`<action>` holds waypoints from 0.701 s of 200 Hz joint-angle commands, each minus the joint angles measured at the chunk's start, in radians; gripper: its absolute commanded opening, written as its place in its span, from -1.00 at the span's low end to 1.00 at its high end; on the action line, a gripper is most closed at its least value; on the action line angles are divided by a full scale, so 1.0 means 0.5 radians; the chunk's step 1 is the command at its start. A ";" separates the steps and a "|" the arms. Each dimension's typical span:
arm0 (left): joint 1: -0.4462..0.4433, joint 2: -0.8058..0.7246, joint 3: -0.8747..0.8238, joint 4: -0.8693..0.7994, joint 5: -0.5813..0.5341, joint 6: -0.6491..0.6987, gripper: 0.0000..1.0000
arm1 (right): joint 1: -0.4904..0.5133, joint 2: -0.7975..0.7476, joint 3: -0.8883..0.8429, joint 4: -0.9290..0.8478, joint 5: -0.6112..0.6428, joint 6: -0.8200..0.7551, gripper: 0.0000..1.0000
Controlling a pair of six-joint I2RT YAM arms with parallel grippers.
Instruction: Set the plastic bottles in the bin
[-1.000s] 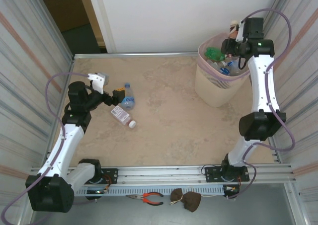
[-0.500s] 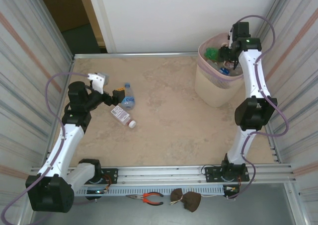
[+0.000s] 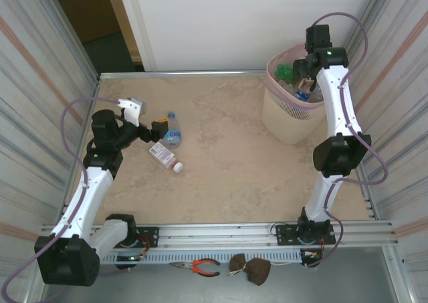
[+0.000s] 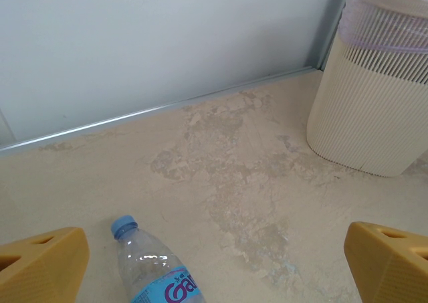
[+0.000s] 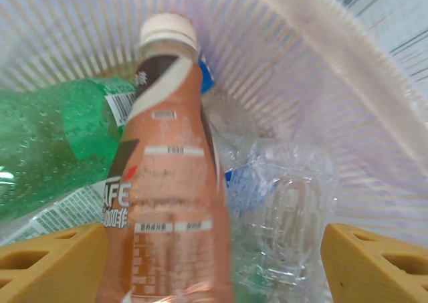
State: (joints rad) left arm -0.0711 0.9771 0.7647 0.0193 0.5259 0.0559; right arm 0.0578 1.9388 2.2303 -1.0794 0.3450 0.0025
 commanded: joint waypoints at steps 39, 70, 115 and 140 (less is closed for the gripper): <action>0.016 -0.028 0.045 0.014 -0.008 0.029 0.97 | 0.001 -0.069 0.062 -0.052 -0.011 -0.040 0.20; 0.017 -0.036 0.045 0.011 -0.012 0.029 0.97 | -0.055 -0.041 -0.006 -0.047 -0.241 0.028 -0.08; 0.017 -0.048 0.045 0.011 -0.012 0.029 0.98 | -0.118 -0.053 -0.307 0.065 -0.498 0.127 -0.29; 0.016 -0.042 0.046 0.011 -0.003 0.029 0.97 | -0.117 -0.080 -0.340 0.073 -0.518 0.156 -0.33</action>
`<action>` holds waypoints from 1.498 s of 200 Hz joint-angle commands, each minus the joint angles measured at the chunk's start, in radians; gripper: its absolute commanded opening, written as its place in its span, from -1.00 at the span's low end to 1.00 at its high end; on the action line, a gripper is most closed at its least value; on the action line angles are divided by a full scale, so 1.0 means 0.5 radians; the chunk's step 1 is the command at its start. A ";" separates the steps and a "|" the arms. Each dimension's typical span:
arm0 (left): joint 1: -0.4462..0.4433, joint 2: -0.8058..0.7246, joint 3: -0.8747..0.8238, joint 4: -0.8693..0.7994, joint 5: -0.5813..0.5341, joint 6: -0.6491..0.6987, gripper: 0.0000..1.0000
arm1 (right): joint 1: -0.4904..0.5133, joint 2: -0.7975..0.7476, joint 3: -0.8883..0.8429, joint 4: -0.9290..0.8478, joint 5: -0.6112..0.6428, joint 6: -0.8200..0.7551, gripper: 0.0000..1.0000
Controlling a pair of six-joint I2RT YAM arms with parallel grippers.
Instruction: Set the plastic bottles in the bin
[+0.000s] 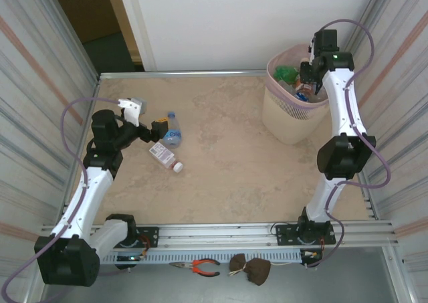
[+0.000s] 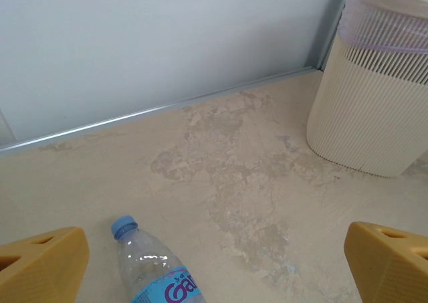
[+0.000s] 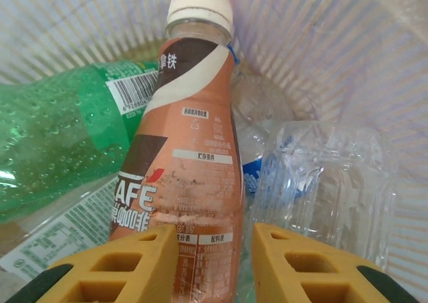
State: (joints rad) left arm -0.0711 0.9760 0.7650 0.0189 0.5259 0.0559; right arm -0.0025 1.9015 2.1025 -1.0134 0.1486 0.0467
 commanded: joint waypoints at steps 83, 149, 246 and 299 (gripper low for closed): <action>0.005 -0.047 0.048 0.008 -0.003 0.022 0.97 | 0.174 -0.296 0.049 -0.053 0.000 0.090 -0.12; 0.007 -0.008 0.117 -0.091 -0.085 -0.031 0.95 | 0.647 -0.431 -0.024 0.106 -0.076 0.245 -0.09; 0.056 0.027 0.173 -0.165 -0.170 -0.107 0.92 | 1.415 -0.253 -0.518 0.806 0.014 0.885 0.06; 0.065 -0.051 0.142 -0.165 -0.311 -0.110 0.91 | 1.704 0.127 -0.507 1.042 0.063 1.102 0.16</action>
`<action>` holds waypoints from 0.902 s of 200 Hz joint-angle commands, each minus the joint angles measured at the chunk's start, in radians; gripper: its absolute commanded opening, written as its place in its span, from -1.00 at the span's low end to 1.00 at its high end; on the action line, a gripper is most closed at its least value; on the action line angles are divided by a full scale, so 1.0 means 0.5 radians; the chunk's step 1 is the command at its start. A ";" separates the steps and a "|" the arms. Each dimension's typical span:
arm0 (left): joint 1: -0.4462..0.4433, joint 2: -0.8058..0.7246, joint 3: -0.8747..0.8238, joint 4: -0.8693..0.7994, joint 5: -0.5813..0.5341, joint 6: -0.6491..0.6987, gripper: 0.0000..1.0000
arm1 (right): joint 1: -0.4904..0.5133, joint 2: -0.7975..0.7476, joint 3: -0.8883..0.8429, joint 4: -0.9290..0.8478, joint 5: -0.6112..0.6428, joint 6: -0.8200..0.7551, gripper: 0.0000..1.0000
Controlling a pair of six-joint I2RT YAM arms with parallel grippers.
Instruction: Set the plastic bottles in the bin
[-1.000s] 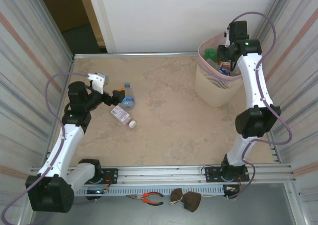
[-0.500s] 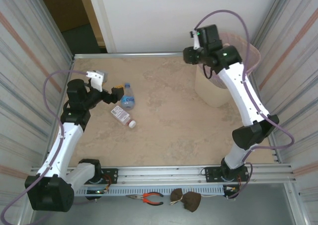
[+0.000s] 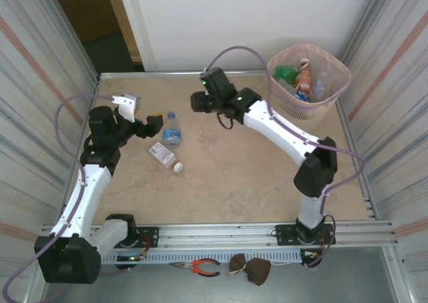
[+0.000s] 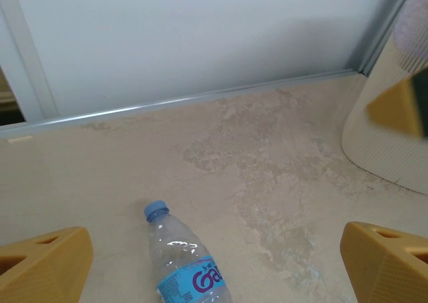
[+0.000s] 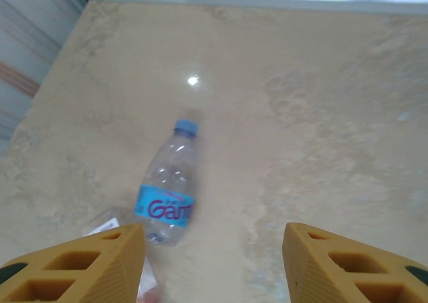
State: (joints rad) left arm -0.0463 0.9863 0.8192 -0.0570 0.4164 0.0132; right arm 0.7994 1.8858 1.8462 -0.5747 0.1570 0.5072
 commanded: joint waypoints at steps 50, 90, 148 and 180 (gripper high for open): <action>0.016 -0.265 -0.039 -0.039 -0.529 -0.001 0.92 | 0.199 0.486 0.157 0.334 0.124 0.262 0.25; 0.017 -0.358 -0.081 -0.017 -0.622 0.031 0.94 | 0.211 0.766 0.339 0.387 0.165 0.267 0.38; -0.012 -0.371 -0.104 0.020 -0.570 0.040 0.94 | 0.244 1.156 0.667 0.392 0.250 0.296 0.66; -0.028 -0.365 -0.106 0.024 -0.564 0.045 0.94 | 0.257 1.330 0.861 0.303 0.328 0.302 0.78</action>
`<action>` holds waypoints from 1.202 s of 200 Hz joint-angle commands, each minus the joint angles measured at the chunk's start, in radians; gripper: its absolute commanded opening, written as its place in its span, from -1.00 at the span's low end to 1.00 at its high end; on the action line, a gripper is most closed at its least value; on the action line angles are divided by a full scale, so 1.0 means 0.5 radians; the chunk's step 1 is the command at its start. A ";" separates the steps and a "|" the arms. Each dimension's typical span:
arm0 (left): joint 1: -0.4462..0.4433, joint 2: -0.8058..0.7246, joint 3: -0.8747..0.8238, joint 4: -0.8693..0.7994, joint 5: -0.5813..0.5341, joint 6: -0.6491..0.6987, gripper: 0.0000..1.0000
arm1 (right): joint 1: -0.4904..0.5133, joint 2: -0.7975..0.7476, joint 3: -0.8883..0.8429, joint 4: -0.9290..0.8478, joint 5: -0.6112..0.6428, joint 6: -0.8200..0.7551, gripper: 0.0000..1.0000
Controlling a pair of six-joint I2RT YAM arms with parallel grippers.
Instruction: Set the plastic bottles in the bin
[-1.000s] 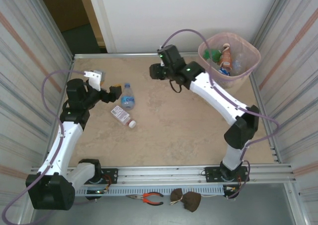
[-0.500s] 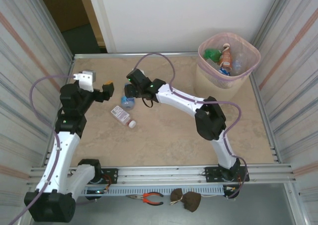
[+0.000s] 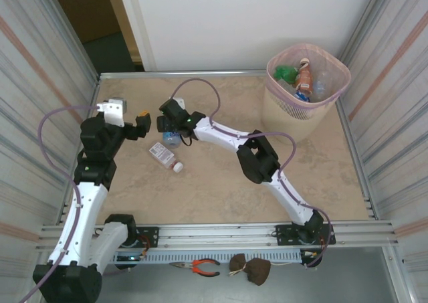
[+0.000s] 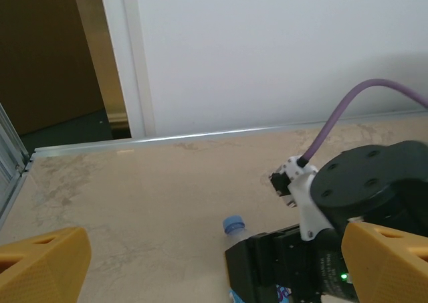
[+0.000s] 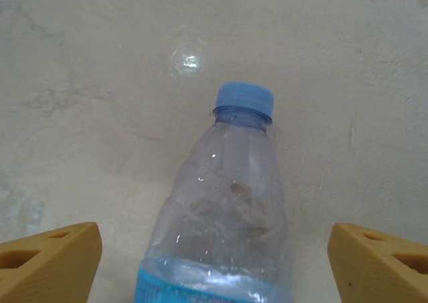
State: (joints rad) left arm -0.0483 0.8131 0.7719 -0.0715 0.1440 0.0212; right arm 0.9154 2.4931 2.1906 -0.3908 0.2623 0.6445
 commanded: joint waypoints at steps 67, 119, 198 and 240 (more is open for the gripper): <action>-0.024 -0.016 -0.011 0.057 0.001 0.040 0.94 | 0.038 0.228 0.223 -0.248 0.148 -0.012 0.78; -0.026 -0.021 -0.016 0.063 0.011 0.044 0.94 | 0.024 0.051 -0.008 -0.307 0.127 -0.227 0.72; -0.024 -0.014 -0.019 0.070 0.010 0.045 0.95 | -0.034 -0.253 -0.295 -0.335 0.019 -0.358 0.44; -0.024 -0.006 -0.018 0.076 0.028 0.038 0.95 | -0.051 -0.405 -0.375 -0.371 0.052 -0.438 0.39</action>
State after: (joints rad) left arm -0.0555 0.8131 0.7715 -0.0704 0.1478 0.0261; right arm 0.8944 2.3856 2.0205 -0.5461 0.2836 0.4679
